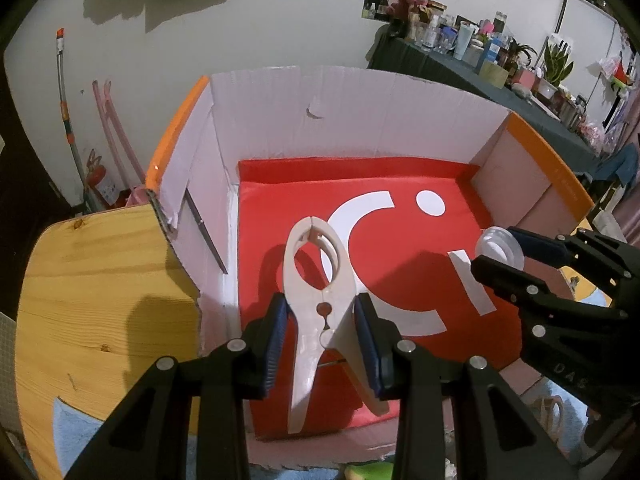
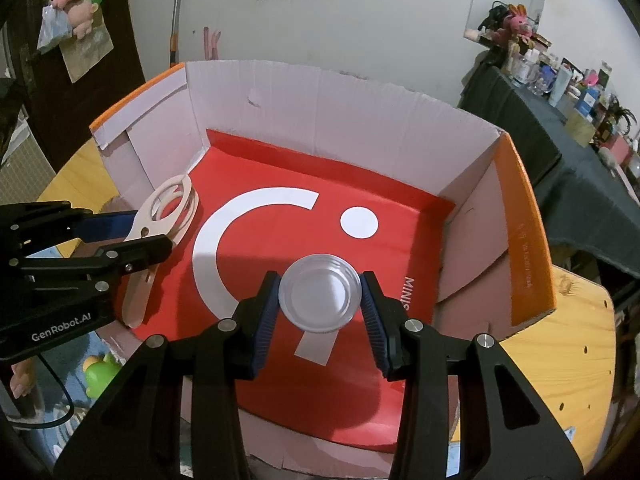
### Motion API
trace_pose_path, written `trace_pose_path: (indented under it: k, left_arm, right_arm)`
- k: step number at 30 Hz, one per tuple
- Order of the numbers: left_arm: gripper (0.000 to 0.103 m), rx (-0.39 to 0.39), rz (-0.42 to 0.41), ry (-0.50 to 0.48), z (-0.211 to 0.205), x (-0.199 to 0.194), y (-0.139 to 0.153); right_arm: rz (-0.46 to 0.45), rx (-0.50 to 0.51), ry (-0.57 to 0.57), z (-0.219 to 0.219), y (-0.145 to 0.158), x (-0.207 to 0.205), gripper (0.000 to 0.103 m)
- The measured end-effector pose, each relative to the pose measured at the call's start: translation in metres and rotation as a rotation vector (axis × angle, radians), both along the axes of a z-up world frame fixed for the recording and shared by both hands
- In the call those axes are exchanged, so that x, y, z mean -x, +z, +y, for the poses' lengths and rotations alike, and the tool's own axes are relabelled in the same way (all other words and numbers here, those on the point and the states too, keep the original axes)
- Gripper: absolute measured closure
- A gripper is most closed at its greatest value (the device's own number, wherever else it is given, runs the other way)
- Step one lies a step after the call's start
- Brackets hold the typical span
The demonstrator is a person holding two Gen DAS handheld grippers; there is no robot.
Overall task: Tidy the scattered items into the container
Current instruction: 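Lower the beige clip and the white cap into the red-lined box with both grippers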
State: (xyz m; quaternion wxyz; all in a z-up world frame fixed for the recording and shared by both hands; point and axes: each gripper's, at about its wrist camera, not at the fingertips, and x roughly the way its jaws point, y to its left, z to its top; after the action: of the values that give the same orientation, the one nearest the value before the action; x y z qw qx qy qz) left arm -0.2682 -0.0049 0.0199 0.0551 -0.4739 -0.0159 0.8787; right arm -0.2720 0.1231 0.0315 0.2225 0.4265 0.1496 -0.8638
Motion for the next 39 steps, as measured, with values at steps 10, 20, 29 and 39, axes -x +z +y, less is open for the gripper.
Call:
trace_pose_path:
  k: [10,20,29,39]
  left_arm:
    - [0.066,0.007,-0.023,0.003,0.0,0.005,-0.009]
    - [0.066,0.007,-0.037,-0.001,0.0,0.007,-0.013]
    - [0.066,0.013,-0.042,-0.001,0.0,0.008,-0.015]
    - [0.067,0.019,-0.035,-0.005,0.0,0.007,-0.016]
  right_arm:
    - [-0.038,-0.021,-0.007,-0.001,-0.013,0.007,0.064]
    - [-0.076,-0.031,-0.009,0.002,-0.024,0.011,0.065]
    - [-0.09,-0.042,-0.026,0.006,-0.027,0.014,0.065]
    - [-0.104,-0.057,-0.035,0.008,-0.032,0.016,0.065]
